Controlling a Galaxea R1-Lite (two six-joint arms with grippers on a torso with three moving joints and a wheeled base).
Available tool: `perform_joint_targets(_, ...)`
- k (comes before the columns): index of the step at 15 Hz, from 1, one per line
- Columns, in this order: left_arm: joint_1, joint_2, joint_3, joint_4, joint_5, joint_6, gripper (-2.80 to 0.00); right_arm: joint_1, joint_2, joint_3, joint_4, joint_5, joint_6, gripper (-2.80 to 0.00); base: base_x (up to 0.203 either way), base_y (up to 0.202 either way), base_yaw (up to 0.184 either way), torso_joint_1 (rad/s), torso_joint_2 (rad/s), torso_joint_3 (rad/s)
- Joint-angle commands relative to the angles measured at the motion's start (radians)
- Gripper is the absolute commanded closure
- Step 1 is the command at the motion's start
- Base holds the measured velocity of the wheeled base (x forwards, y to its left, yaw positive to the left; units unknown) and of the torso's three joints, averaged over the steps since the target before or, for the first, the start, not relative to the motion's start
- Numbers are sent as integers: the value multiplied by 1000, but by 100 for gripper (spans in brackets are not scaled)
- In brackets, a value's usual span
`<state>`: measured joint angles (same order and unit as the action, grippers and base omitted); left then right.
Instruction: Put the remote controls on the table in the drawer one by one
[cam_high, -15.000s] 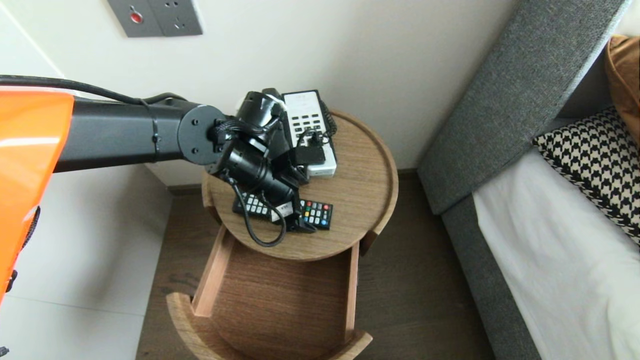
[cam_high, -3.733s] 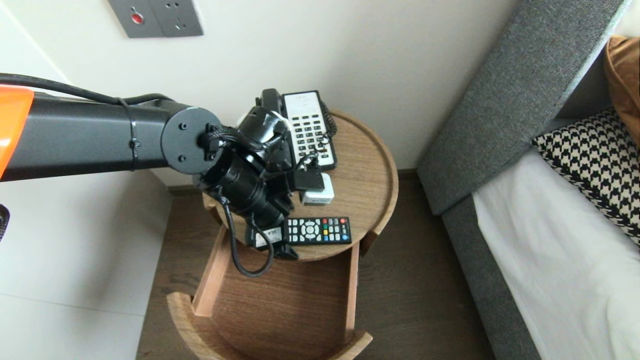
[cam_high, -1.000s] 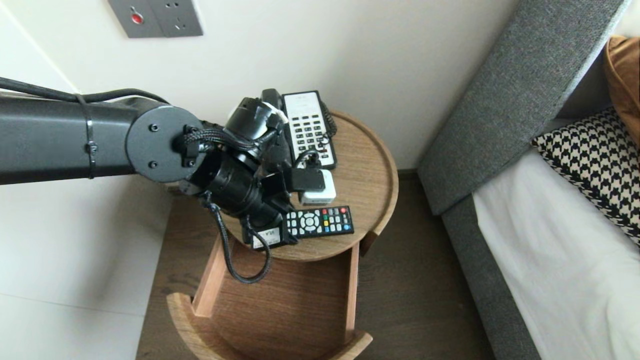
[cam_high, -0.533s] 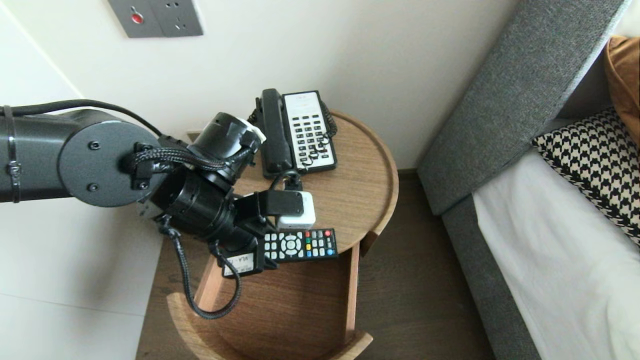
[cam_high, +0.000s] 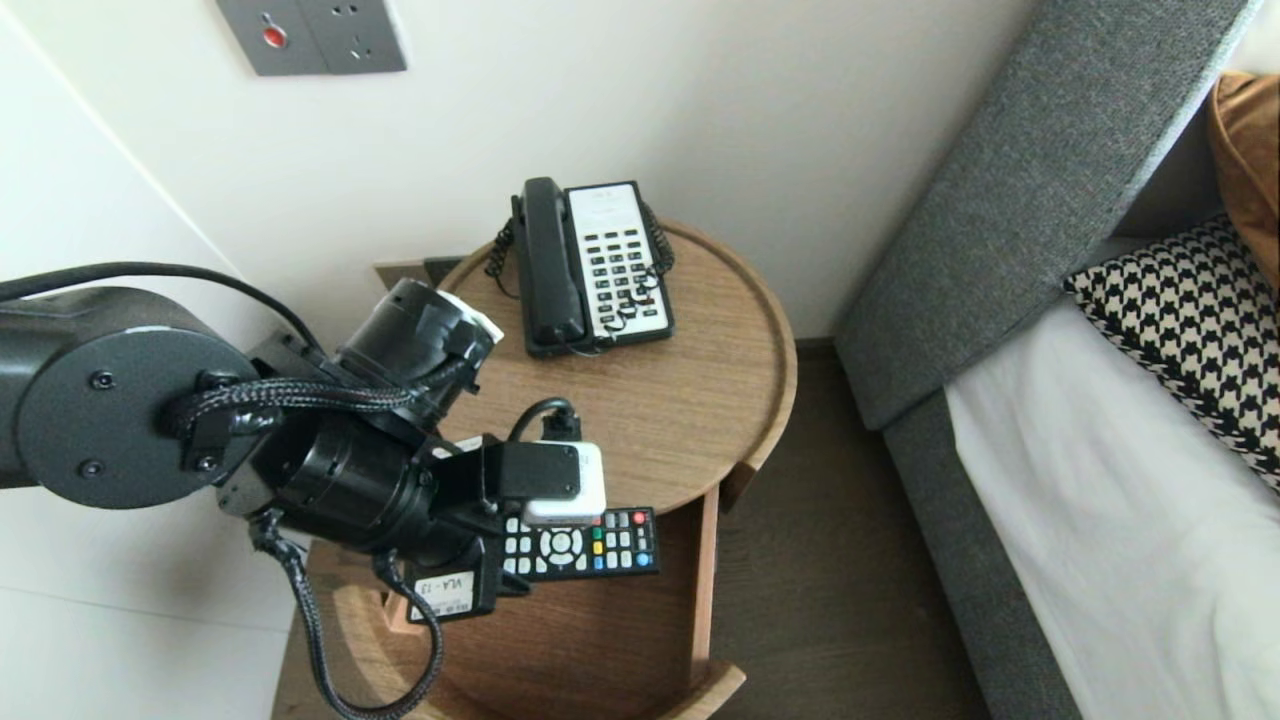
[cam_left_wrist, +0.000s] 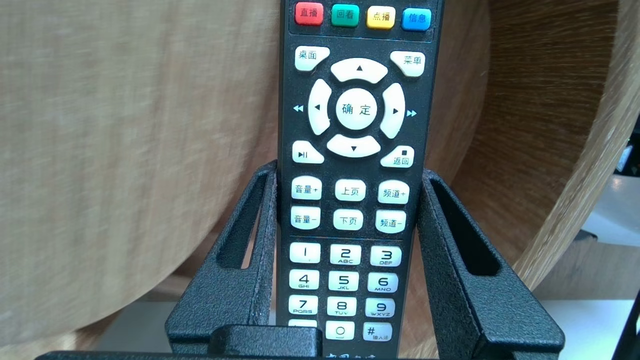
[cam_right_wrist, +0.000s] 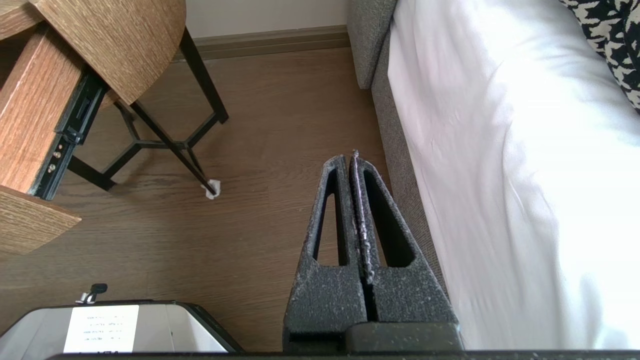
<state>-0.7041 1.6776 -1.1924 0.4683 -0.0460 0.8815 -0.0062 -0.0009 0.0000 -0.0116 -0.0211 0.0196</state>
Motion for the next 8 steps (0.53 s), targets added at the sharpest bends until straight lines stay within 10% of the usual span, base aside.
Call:
perform_joint_targets(1, -11, -2, 54, -32, 1, 2, 0, 0, -10, 5, -1, 0, 0, 0, 0, 0, 0, 0, 0, 0)
perform_joint_targets(8, -20, 22, 98, -77, 1, 0, 0, 0, -10, 5, -1, 0, 0, 0, 0, 0, 0, 0, 0, 0)
